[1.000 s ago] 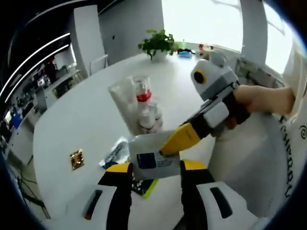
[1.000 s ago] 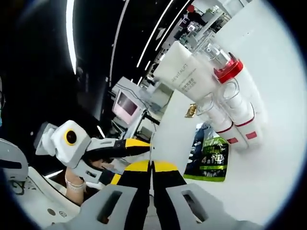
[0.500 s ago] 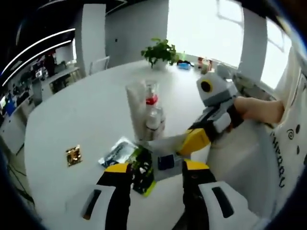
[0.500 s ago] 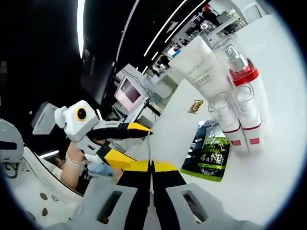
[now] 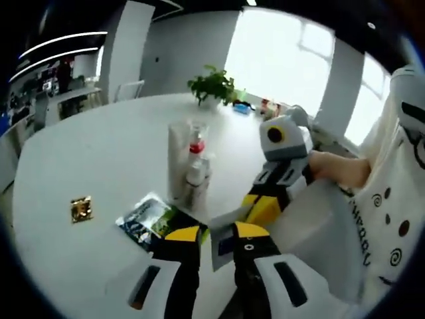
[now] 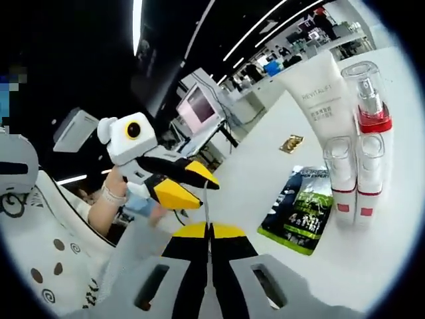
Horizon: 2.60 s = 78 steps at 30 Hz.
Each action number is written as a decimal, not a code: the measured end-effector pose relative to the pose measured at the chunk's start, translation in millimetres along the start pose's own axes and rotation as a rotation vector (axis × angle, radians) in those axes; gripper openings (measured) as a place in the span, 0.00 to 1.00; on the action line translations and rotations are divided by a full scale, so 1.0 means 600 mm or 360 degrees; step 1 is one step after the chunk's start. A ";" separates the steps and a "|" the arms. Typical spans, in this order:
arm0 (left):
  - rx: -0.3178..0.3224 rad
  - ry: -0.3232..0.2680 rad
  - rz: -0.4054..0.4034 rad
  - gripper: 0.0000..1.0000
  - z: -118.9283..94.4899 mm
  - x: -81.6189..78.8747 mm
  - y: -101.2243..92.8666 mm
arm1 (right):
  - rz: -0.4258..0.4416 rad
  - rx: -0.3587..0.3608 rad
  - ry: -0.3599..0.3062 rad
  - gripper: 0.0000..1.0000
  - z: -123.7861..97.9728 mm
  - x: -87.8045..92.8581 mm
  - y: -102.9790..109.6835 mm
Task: Arrange the skincare products in the storage area until every visible bottle or jar stands upright without overlapping.
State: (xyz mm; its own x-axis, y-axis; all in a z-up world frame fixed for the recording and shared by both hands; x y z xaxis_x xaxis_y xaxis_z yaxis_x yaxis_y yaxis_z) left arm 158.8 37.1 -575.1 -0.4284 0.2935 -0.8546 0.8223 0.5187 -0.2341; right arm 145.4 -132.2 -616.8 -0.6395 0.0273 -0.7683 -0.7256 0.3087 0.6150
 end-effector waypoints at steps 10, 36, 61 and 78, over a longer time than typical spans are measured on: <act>0.0125 -0.0025 -0.0068 0.09 -0.001 0.004 -0.005 | -0.0043 -0.0075 0.0067 0.01 -0.003 -0.001 0.006; 0.0112 -0.0052 -0.0167 0.00 -0.008 0.019 0.000 | -0.0016 -0.0045 0.0108 0.01 -0.002 -0.004 -0.005; 0.0008 0.0035 -0.0332 0.00 -0.034 0.072 0.063 | -0.0560 0.0245 0.0396 0.13 0.066 -0.005 -0.017; -0.0131 0.0163 -0.0470 0.00 -0.029 0.118 0.124 | -0.0803 0.0224 0.0547 0.12 0.118 0.004 -0.031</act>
State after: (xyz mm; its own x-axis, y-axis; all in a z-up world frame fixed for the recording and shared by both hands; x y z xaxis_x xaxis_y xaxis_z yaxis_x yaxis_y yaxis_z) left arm 183.1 110.3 -644.7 -0.6827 0.1979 -0.7034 0.6258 0.6552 -0.4231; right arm 175.4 -70.3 -642.4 -0.2890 -0.4545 -0.8426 -0.9341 0.3265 0.1442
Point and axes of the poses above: the point that each gripper's makers call its tool centre point, and the gripper's own axes: z roughly forward along the fingers, y roughly to its left, x roughly out of its underside, the point moved 9 cm from there along -z, roughly backward along the fingers, and after that the axes turned 4 degrees about -y, right-handed, at the moved point
